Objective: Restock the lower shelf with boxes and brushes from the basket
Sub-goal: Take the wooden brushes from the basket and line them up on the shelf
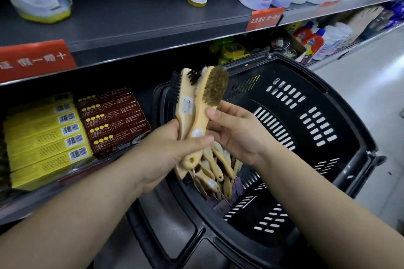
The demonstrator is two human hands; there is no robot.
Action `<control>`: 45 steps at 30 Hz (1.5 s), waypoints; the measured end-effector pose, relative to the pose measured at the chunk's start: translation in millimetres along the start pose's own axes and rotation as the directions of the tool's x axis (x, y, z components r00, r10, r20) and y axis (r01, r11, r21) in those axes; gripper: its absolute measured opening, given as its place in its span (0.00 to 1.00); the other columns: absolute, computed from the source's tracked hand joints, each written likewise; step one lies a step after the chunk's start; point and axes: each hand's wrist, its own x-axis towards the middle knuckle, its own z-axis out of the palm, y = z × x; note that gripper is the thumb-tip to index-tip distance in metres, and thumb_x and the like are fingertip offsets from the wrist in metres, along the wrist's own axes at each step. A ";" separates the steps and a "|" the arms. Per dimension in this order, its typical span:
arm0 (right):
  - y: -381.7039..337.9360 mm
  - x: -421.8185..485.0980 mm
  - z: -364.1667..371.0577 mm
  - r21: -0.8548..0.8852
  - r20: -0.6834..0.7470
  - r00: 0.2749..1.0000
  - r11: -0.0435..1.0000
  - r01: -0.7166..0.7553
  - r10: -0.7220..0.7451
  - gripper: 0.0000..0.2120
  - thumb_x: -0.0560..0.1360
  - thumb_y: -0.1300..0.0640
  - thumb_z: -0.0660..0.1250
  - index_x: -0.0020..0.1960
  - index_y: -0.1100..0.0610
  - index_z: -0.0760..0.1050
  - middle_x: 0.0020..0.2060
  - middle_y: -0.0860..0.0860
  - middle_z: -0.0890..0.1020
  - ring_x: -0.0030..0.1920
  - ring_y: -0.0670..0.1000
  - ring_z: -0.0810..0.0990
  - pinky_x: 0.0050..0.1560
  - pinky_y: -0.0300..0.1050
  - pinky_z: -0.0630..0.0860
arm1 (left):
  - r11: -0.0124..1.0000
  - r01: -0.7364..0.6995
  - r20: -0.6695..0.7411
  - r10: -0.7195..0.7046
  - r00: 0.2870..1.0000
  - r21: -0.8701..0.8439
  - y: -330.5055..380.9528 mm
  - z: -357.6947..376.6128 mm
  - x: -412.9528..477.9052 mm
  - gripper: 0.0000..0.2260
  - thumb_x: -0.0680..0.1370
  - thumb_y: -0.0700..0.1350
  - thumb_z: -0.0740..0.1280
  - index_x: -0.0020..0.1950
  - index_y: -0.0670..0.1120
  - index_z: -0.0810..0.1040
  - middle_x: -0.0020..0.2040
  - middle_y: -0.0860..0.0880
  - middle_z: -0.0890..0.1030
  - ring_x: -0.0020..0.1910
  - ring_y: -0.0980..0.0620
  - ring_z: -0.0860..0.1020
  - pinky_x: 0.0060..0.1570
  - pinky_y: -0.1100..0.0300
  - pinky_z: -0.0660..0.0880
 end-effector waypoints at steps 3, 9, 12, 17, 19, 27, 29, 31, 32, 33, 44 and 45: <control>9.4 7.2 -1.2 -0.262 -0.135 0.986 0.963 0.061 -0.099 0.04 0.73 0.59 0.68 0.47 0.58 0.76 0.35 0.51 0.80 0.32 0.44 0.78 0.35 0.36 0.77 | 0.998 -0.001 -0.106 0.008 0.994 0.067 -4.5 1.0 1.2 0.13 0.72 0.40 0.70 0.55 0.47 0.76 0.34 0.52 0.82 0.34 0.57 0.80 0.34 0.66 0.76; 42.9 30.7 -41.5 -0.397 -0.390 0.921 0.906 -0.147 -0.021 0.13 0.78 0.47 0.59 0.43 0.55 0.74 0.31 0.49 0.76 0.29 0.45 0.74 0.30 0.36 0.72 | 0.984 0.017 -0.293 -0.069 0.954 -0.177 2.0 -6.5 8.4 0.05 0.76 0.34 0.65 0.50 0.41 0.75 0.34 0.47 0.77 0.26 0.57 0.76 0.27 0.66 0.75; 81.3 47.7 -74.3 -0.831 -0.346 0.923 0.402 -0.385 0.169 0.09 0.78 0.53 0.61 0.50 0.58 0.75 0.43 0.53 0.78 0.42 0.50 0.78 0.41 0.42 0.75 | 0.984 0.004 -0.331 -0.064 0.941 -0.179 4.1 -10.9 8.4 0.05 0.76 0.35 0.66 0.50 0.41 0.76 0.32 0.48 0.74 0.25 0.56 0.73 0.26 0.64 0.74; 151.1 56.0 -102.2 -0.904 -0.423 0.816 -0.247 -0.350 0.393 0.24 0.77 0.51 0.61 0.68 0.60 0.63 0.62 0.59 0.74 0.56 0.57 0.75 0.52 0.47 0.70 | 0.991 -0.029 -0.362 -0.021 0.932 -0.131 2.6 -15.3 4.1 0.08 0.76 0.47 0.67 0.47 0.42 0.77 0.26 0.52 0.73 0.24 0.57 0.70 0.23 0.65 0.71; 176.9 55.7 -103.9 -0.887 -0.450 0.831 -0.274 -0.373 0.326 0.22 0.78 0.53 0.58 0.69 0.60 0.61 0.63 0.60 0.72 0.59 0.60 0.74 0.54 0.49 0.71 | 0.993 -0.028 -0.365 -0.015 0.931 -0.114 2.7 -15.9 2.8 0.11 0.76 0.50 0.66 0.47 0.42 0.78 0.26 0.52 0.73 0.23 0.56 0.71 0.24 0.65 0.71; 161.7 62.1 -94.4 -0.889 -0.455 0.810 -0.139 -0.436 0.369 0.11 0.75 0.55 0.64 0.55 0.60 0.74 0.50 0.56 0.80 0.43 0.52 0.76 0.41 0.38 0.71 | 0.954 0.044 -0.248 -0.121 0.961 -0.296 15.1 -22.9 -5.5 0.15 0.77 0.49 0.63 0.47 0.37 0.79 0.28 0.47 0.77 0.25 0.52 0.76 0.25 0.62 0.76; 129.2 56.1 -83.8 -0.855 -0.444 0.801 0.076 -0.513 0.402 0.04 0.76 0.57 0.63 0.45 0.56 0.75 0.38 0.51 0.79 0.34 0.46 0.74 0.32 0.32 0.71 | 0.959 0.078 -0.210 -0.139 0.968 -0.273 15.4 -20.6 -5.4 0.16 0.77 0.50 0.62 0.46 0.37 0.80 0.29 0.46 0.78 0.25 0.52 0.77 0.25 0.62 0.76; 91.8 43.7 -68.1 -0.741 -0.451 0.817 0.360 -0.567 0.359 0.08 0.77 0.60 0.61 0.40 0.58 0.74 0.33 0.52 0.77 0.31 0.47 0.74 0.32 0.36 0.72 | 0.959 0.076 -0.209 -0.136 0.968 -0.273 13.9 -14.4 -4.1 0.15 0.78 0.49 0.62 0.47 0.36 0.79 0.28 0.46 0.79 0.25 0.53 0.76 0.26 0.62 0.76; 72.8 34.8 -58.6 -0.629 -0.467 0.823 0.532 -0.567 0.325 0.09 0.78 0.60 0.60 0.41 0.59 0.75 0.31 0.52 0.77 0.29 0.47 0.73 0.29 0.38 0.72 | 0.955 0.065 -0.217 -0.132 0.967 -0.289 13.1 -10.9 -2.9 0.15 0.79 0.48 0.61 0.48 0.36 0.79 0.28 0.46 0.78 0.25 0.53 0.76 0.26 0.62 0.76; 54.5 23.8 -48.7 -0.469 -0.473 0.826 0.706 -0.531 0.308 0.09 0.78 0.60 0.59 0.43 0.61 0.75 0.29 0.52 0.77 0.26 0.47 0.73 0.26 0.38 0.71 | 0.949 0.053 -0.228 -0.128 0.965 -0.310 12.3 -7.8 -1.5 0.14 0.79 0.47 0.61 0.49 0.36 0.78 0.28 0.47 0.78 0.25 0.53 0.76 0.26 0.62 0.77; -4.1 -35.2 24.9 -0.195 -0.145 0.987 0.980 0.035 -0.064 0.09 0.78 0.64 0.60 0.56 0.62 0.75 0.45 0.55 0.81 0.45 0.52 0.81 0.47 0.48 0.80 | 0.929 -0.087 -0.169 0.026 0.985 -0.360 5.4 15.5 2.4 0.14 0.78 0.38 0.62 0.63 0.48 0.74 0.53 0.48 0.83 0.48 0.51 0.83 0.44 0.53 0.80; -3.3 -34.7 24.2 -0.239 -0.154 0.986 0.971 0.031 -0.069 0.07 0.77 0.63 0.61 0.54 0.61 0.75 0.43 0.54 0.81 0.43 0.51 0.81 0.46 0.47 0.80 | 0.926 -0.098 -0.176 0.035 0.984 -0.365 5.1 16.8 2.6 0.15 0.78 0.40 0.62 0.64 0.49 0.73 0.54 0.48 0.83 0.48 0.52 0.83 0.40 0.57 0.80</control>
